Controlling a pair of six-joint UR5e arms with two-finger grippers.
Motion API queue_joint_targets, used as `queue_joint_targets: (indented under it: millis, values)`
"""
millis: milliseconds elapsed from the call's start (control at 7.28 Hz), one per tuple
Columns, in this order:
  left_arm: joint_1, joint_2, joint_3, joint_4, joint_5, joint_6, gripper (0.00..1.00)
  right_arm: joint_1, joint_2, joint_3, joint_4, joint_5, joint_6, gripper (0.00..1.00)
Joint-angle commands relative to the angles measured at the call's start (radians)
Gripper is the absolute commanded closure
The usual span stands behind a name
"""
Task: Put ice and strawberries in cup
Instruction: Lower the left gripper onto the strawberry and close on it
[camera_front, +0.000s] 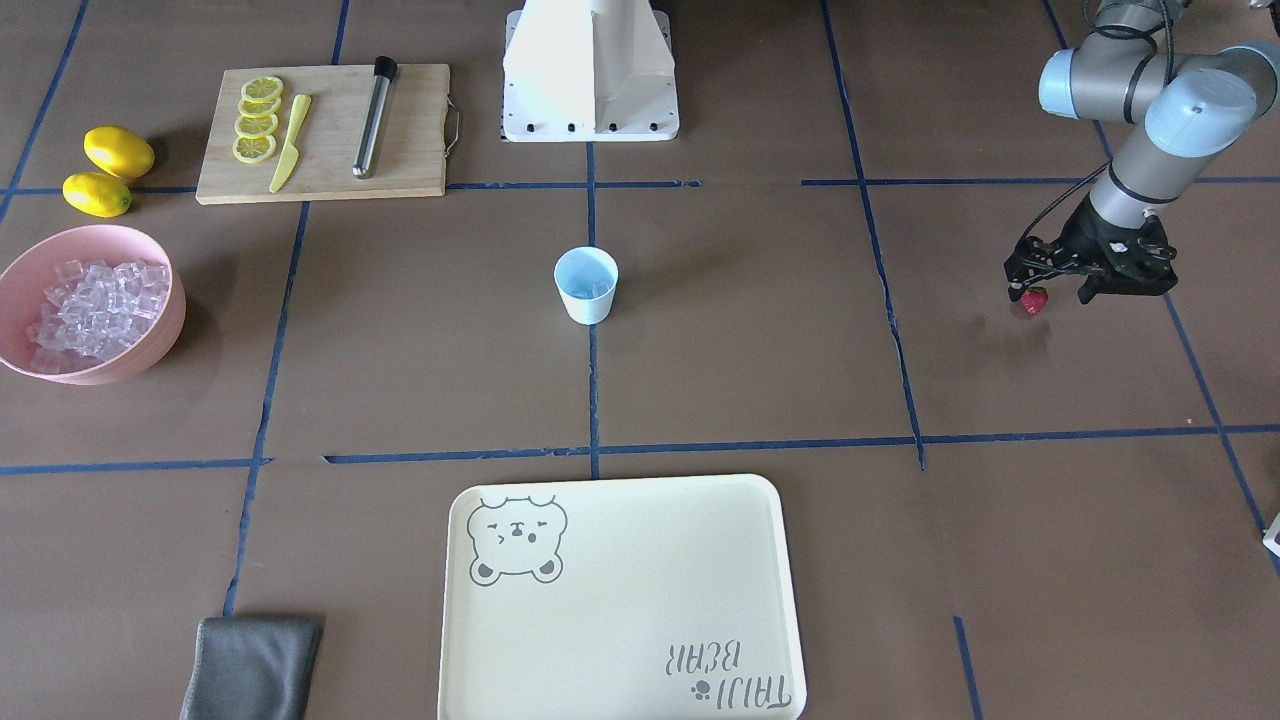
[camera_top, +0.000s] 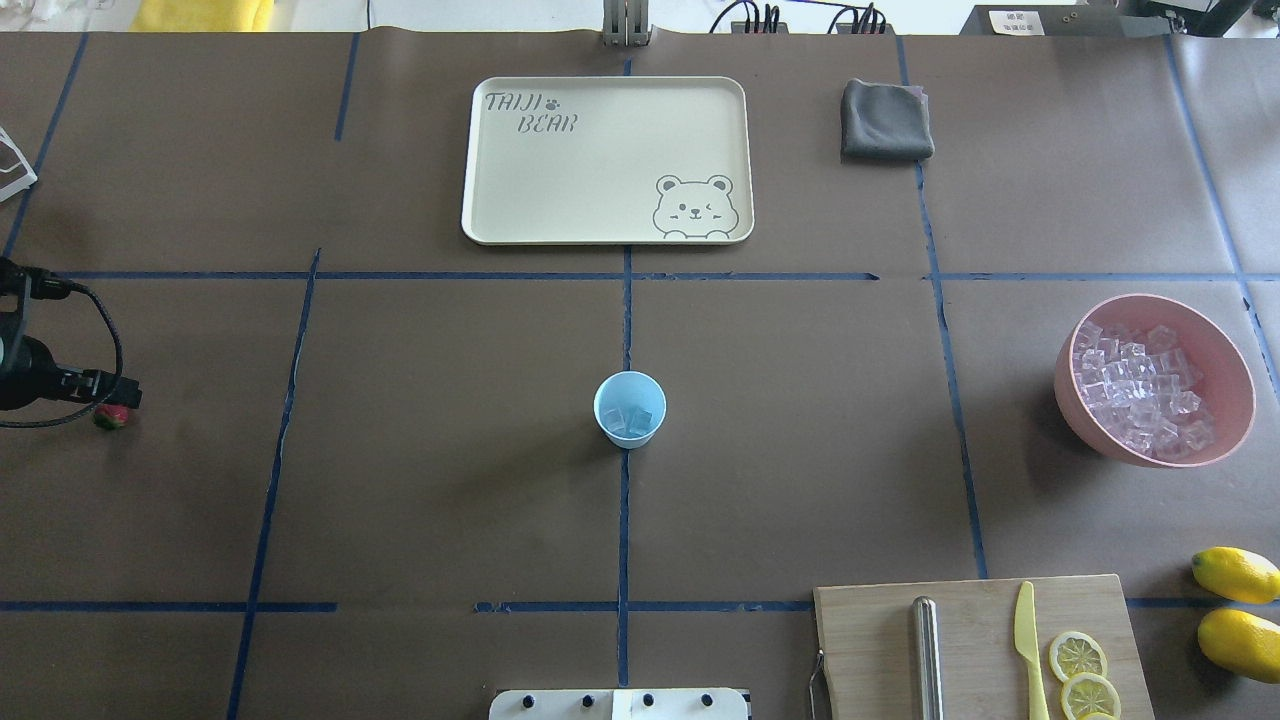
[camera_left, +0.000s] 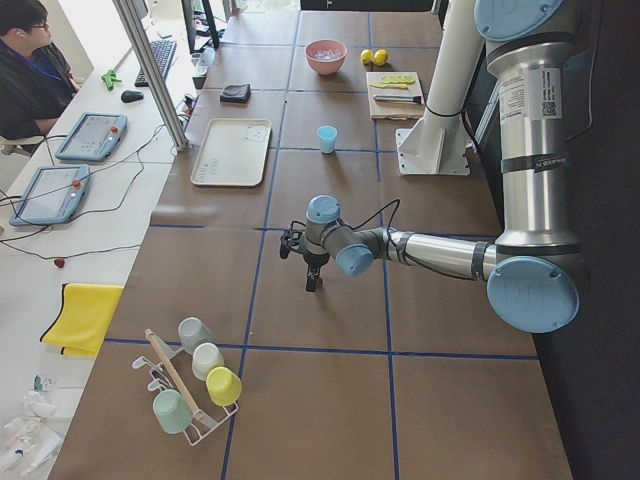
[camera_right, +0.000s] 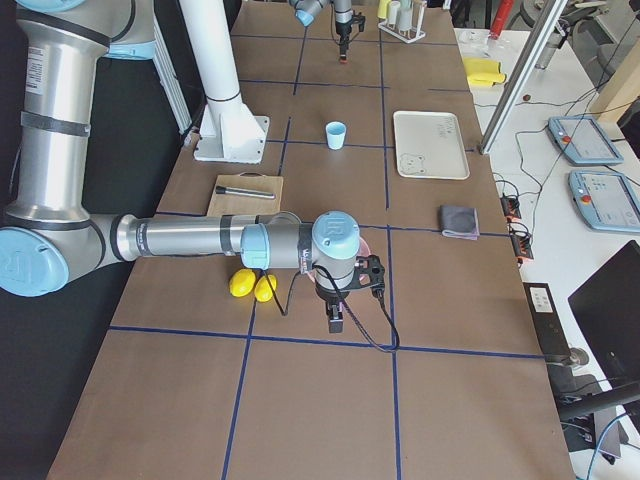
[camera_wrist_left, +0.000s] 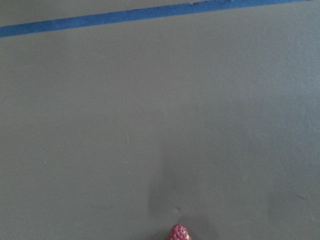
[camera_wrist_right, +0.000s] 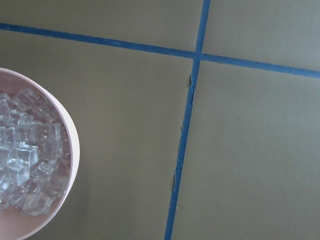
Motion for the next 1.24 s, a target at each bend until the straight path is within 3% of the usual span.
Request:
queue_joint_targets:
  millis: [0, 1099]
  values:
    - [0.001, 0.001, 0.013, -0.031, -0.045, 0.0, 0.0, 0.0, 0.0, 0.001, 0.0, 0.0, 0.0, 0.0]
    - [0.001, 0.001, 0.03, -0.031, -0.043, 0.002, 0.0, 0.0, 0.001, 0.004, 0.0, 0.0, 0.0, 0.0]
